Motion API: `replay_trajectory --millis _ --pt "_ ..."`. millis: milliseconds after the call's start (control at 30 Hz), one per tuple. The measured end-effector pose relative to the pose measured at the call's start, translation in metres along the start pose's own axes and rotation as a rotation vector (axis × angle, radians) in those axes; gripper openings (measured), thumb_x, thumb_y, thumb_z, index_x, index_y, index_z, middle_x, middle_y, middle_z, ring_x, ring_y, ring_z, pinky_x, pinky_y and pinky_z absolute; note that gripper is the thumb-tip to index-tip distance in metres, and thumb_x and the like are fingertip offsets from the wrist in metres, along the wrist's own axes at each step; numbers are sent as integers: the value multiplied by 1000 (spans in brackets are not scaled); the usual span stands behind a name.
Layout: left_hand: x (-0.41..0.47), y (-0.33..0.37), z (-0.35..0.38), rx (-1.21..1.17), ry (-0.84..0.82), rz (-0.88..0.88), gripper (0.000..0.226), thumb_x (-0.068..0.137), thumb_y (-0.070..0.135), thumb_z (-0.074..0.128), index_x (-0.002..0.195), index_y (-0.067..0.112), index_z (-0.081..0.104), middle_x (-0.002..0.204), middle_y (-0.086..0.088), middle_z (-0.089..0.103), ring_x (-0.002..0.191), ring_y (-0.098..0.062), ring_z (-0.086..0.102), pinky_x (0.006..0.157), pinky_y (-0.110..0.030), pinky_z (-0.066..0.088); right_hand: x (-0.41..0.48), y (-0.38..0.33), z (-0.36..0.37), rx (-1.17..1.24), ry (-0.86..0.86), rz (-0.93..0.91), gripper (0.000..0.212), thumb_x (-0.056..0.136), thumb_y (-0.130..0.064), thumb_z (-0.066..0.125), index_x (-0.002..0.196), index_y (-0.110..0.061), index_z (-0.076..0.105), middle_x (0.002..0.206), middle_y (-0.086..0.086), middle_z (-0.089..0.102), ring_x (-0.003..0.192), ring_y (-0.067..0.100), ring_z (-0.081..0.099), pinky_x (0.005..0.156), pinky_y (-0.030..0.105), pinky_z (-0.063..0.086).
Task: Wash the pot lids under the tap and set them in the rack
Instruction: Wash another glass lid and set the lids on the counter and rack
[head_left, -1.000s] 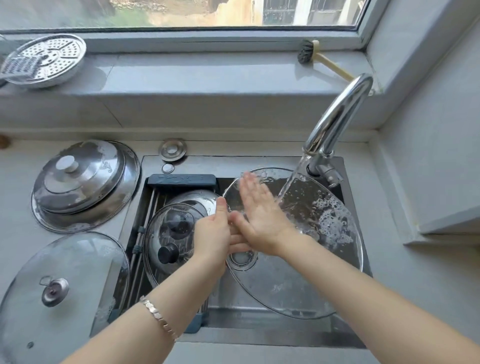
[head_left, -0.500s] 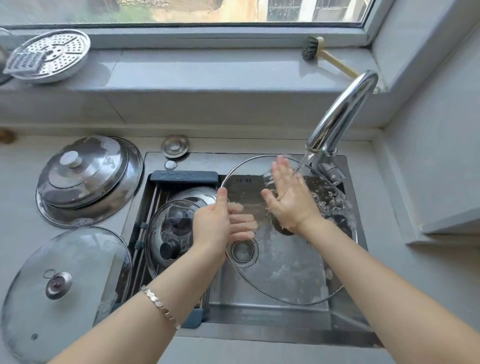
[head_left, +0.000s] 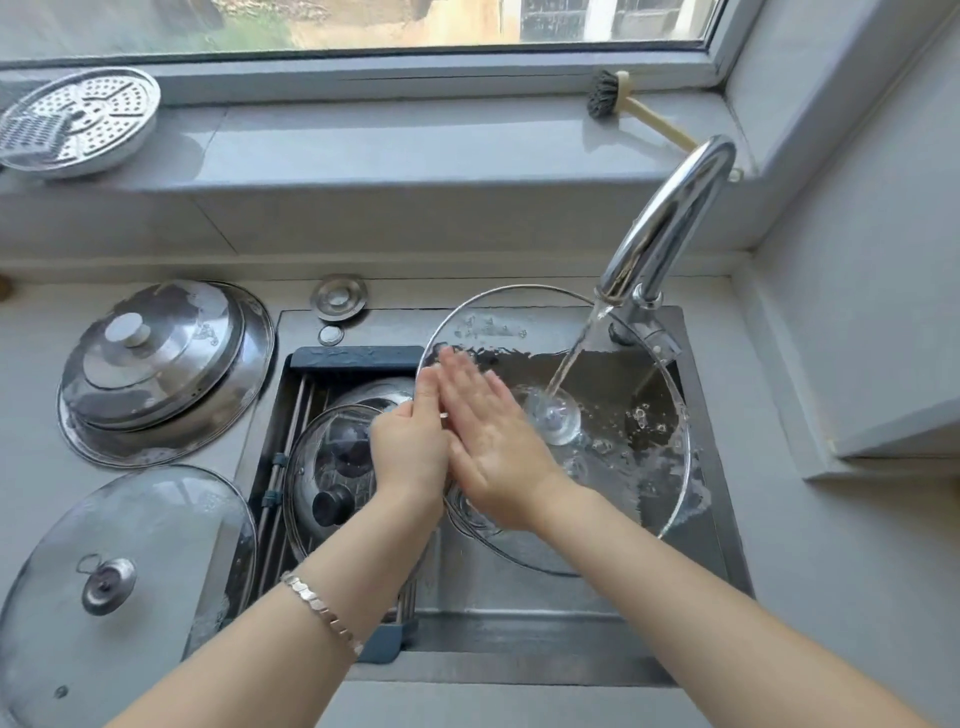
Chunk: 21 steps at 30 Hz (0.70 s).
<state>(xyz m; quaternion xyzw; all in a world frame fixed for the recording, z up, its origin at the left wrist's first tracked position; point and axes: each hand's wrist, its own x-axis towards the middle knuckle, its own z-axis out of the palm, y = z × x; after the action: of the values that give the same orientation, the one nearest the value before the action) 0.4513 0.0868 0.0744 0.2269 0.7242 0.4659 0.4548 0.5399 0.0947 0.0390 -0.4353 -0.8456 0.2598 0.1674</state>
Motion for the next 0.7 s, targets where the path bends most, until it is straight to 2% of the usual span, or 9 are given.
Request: replay_trajectory --millis 67,133,200,333,367,433,533,667,700 --pt "4 7 -6 -54 21 32 42 95 40 47 70 12 65 61 -1 67 62 -16 64 48 -17 49 -21 2 7 -40 3 -116 61 94 -45 12 144 -15 -4 153 -1 -5 139 1 -20 116 26 -11" --pt "5 16 -11 -178 -3 32 43 95 40 45 77 6 64 56 -5 69 55 -20 68 45 -23 53 -44 20 13 -123 17 -195 55 98 -41 8 146 -14 3 154 5 7 143 6 -11 117 29 -4" --pt "5 23 -14 -226 -3 66 44 95 39 45 81 1 61 58 -11 69 52 -22 69 47 -30 57 -61 42 15 -184 15 -152 54 99 -42 5 146 -16 4 153 5 10 143 5 -9 116 30 -1" --pt "2 28 -12 -232 16 130 43 95 38 46 82 -1 59 51 -7 67 50 -21 68 49 -33 57 -67 60 4 -78 19 320 69 87 -59 -3 142 -20 -15 152 -1 -20 135 0 -30 113 22 -18" --pt "1 28 -10 -225 18 137 43 95 37 46 83 -2 59 52 -8 67 49 -20 68 49 -33 57 -66 52 5 -64 10 359 71 83 -58 -3 140 -19 -20 149 -2 -28 134 1 -34 112 21 -20" --pt "-1 28 -7 -204 10 145 43 95 37 47 86 -3 59 58 -12 67 51 -21 68 49 -32 56 -65 26 12 -15 -24 260 74 85 -61 -3 140 -15 -22 148 -1 -31 134 2 -34 113 23 -19" --pt "-2 26 -7 -202 5 154 43 95 38 47 86 -2 60 63 -13 68 54 -22 69 49 -31 58 -68 18 22 -47 0 46 70 91 -57 -1 145 -13 -8 154 2 -14 141 5 -21 115 25 -12" --pt "-4 29 -6 -219 44 175 42 95 38 47 81 1 60 59 -11 68 53 -21 69 49 -32 58 -61 41 6 -8 47 359 83 75 -73 -17 139 -21 -23 147 -5 -35 134 0 -34 115 26 -14" --pt "-4 29 -6 -227 48 172 42 95 38 47 81 1 59 55 -8 68 52 -20 69 49 -32 57 -58 35 5 0 39 365 86 71 -74 -20 138 -21 -25 146 -3 -36 133 1 -35 114 25 -18"
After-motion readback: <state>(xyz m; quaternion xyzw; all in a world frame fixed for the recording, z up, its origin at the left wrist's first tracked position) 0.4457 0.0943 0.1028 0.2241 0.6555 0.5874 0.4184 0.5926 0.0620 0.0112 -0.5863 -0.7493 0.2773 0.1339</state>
